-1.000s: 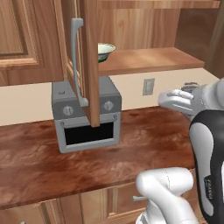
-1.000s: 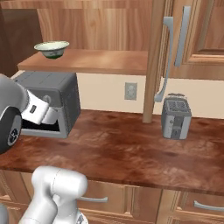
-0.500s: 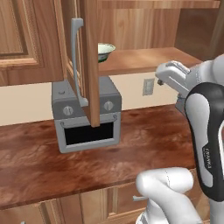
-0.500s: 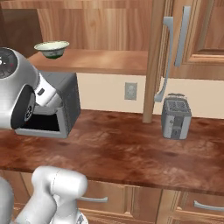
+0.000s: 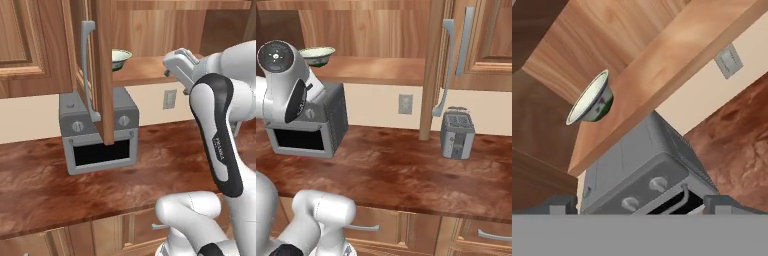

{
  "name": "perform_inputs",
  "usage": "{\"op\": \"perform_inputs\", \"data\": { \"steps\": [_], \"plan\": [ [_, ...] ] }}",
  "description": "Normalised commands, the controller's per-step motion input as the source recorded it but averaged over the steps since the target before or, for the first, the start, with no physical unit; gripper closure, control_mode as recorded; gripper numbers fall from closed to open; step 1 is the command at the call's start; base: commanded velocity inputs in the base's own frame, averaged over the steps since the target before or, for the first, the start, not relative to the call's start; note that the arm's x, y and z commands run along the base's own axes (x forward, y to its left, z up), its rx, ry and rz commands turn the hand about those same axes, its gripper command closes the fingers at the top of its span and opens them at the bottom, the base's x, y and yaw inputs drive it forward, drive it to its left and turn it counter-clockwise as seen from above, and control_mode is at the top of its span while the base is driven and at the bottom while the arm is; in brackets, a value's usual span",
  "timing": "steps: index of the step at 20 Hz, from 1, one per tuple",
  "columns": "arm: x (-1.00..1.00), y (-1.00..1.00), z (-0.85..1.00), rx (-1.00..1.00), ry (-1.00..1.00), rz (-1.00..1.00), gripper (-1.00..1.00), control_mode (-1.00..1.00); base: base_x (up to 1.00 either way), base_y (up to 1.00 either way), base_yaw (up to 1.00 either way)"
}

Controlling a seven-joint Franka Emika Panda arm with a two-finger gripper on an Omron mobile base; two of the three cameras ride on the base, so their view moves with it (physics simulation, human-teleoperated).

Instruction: Take the smaller bowl and place it next to the appetizer plate on the dining counter , and place the larger bowl next to the plate with cooked food.

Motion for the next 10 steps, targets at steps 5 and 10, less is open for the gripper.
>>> {"op": "perform_inputs", "data": {
  "steps": [5,10],
  "plan": [
    [0.58,0.41,0.01,0.00,-0.05,0.00,-1.00,-1.00,0.00,0.00,0.00],
    [0.52,0.14,0.21,-0.05,-0.03,0.00,-1.00,-1.00,0.00,0.00,0.00]
  ]
}}
